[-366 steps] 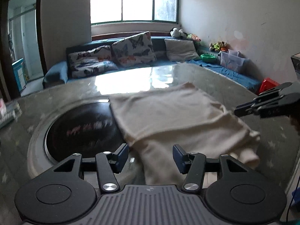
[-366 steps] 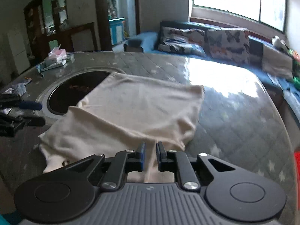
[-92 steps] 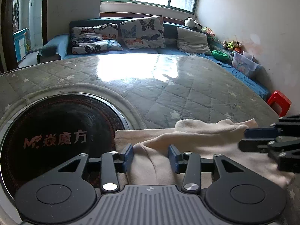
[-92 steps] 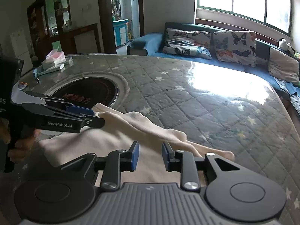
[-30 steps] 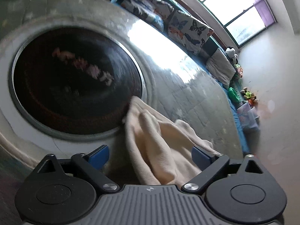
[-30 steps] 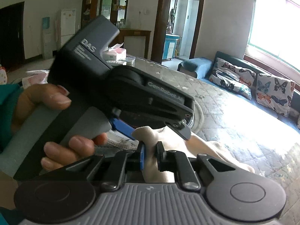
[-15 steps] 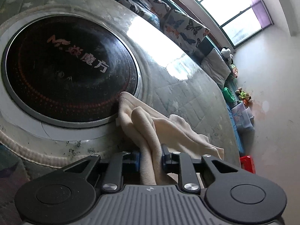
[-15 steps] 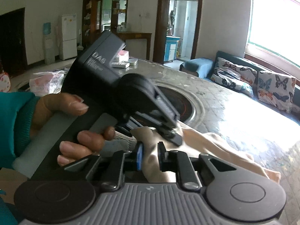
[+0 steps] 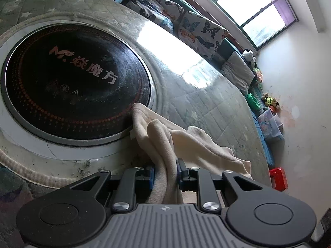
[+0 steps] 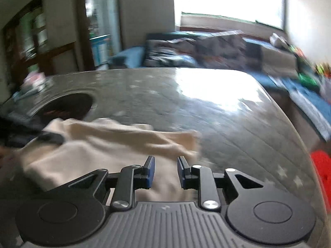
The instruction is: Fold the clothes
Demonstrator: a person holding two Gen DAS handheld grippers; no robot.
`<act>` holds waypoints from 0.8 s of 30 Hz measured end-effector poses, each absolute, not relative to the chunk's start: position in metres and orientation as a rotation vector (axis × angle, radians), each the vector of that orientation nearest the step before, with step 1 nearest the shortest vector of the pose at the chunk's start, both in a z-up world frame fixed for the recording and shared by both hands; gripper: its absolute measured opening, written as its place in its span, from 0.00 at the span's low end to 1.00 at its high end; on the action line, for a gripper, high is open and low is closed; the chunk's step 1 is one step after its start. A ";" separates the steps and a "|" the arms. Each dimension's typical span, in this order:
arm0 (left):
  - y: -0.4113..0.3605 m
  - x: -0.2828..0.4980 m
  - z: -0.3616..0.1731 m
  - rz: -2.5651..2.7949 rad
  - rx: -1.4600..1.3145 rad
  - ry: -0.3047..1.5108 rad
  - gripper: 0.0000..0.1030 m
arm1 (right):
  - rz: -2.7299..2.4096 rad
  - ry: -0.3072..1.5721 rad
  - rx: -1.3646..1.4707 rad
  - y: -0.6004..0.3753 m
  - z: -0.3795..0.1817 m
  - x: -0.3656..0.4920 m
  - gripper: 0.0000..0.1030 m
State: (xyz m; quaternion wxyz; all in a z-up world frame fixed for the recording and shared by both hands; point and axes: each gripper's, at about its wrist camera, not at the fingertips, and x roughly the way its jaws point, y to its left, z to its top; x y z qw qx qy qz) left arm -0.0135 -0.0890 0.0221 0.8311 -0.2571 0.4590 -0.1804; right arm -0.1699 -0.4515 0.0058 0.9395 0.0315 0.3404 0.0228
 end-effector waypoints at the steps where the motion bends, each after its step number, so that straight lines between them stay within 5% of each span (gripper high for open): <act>1: -0.089 -0.014 0.023 -0.382 -0.541 0.972 0.22 | 0.036 0.702 0.096 -0.460 0.003 -0.167 0.23; 10: -0.096 -0.013 0.026 -0.379 -0.491 0.962 0.22 | 0.013 0.714 0.272 -0.482 -0.021 -0.160 0.31; 13: -0.099 -0.013 0.029 -0.377 -0.459 0.957 0.22 | 0.027 0.705 0.281 -0.480 -0.019 -0.164 0.11; 24: -0.142 -0.006 0.052 -0.464 -0.334 0.902 0.16 | -0.012 0.598 0.249 -0.488 0.016 -0.188 0.08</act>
